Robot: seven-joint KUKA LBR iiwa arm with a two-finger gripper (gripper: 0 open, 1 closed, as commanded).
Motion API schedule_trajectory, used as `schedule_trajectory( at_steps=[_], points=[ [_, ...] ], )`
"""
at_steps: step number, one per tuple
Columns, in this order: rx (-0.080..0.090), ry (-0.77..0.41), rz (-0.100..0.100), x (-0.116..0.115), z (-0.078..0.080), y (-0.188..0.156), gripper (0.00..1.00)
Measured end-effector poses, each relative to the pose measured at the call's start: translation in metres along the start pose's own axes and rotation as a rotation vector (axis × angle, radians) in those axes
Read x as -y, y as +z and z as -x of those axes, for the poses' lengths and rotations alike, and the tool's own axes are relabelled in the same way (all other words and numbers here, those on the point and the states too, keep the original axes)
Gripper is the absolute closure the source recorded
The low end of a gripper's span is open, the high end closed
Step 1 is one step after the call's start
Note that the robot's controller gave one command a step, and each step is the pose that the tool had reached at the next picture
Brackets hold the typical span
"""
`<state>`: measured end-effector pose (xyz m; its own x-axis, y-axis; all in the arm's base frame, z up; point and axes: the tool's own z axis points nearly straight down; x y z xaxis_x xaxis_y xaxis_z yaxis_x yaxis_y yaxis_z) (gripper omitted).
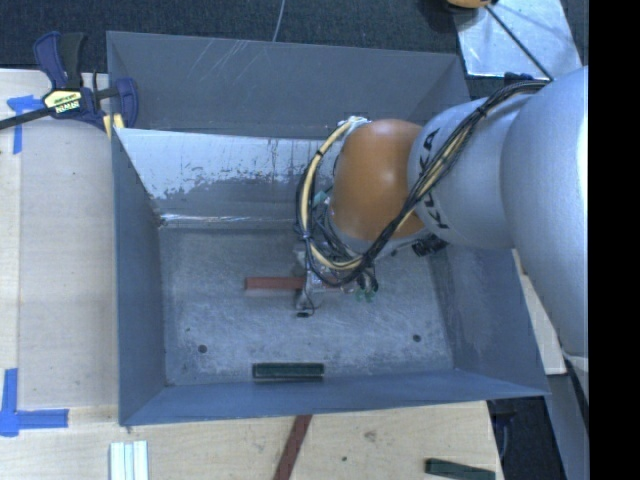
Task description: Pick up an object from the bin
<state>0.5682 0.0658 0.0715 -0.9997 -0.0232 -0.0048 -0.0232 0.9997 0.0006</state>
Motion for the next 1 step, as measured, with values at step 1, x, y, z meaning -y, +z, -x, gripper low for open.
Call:
schedule_trajectory(
  at_steps=[1],
  points=[
    [0.0, 0.0, 0.0, 0.0, 0.0, 0.0, 1.0]
  ],
)
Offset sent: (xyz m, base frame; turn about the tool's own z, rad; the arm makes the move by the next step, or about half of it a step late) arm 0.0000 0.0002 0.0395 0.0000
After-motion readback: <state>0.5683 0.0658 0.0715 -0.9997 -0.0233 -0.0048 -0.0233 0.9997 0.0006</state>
